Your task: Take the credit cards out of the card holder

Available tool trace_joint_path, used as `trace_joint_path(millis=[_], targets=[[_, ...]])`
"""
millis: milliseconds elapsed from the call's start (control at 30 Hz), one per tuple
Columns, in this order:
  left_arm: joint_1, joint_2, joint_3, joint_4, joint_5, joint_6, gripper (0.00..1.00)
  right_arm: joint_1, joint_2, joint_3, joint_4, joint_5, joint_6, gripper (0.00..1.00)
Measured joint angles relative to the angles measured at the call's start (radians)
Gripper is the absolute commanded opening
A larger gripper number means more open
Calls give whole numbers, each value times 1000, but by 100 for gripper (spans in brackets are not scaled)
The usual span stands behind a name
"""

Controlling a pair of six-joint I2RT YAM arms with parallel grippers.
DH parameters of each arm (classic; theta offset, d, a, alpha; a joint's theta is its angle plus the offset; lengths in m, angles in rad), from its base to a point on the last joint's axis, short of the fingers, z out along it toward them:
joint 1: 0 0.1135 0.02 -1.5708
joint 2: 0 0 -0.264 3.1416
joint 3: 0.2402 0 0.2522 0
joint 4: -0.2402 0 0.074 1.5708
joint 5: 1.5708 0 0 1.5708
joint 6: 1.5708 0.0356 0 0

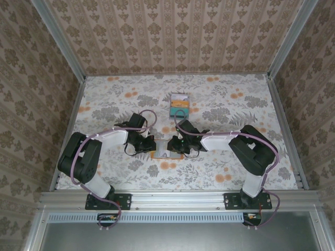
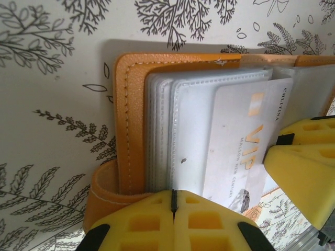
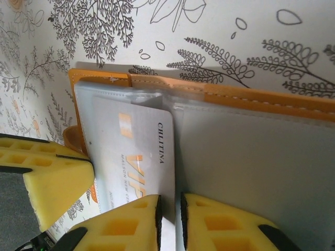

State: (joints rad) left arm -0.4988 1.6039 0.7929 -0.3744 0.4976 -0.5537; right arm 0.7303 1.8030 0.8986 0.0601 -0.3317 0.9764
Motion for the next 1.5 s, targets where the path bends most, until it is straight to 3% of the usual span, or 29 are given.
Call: trace_joint_path(millis=[167,300,600,1167,1400,1500], targets=[[0,0,0,0,0,0,0,0,13,0,24,-18,2,16],[0,0,0,0,0,0,0,0,14,-3,38,-19,5,0],[0,0,0,-1,0,0,0,-18,-31,-58,60,-16,6,0],[0,-1,13,-24,-6,0,0,-97,-307,-146,-157,22,-128,0],[-5,-41,26,-105,-35,1,4,-107,-378,-2,-359,41,-281,0],[-5,-87,51,-137,-43,1,16,-111,-378,106,-459,60,-383,0]])
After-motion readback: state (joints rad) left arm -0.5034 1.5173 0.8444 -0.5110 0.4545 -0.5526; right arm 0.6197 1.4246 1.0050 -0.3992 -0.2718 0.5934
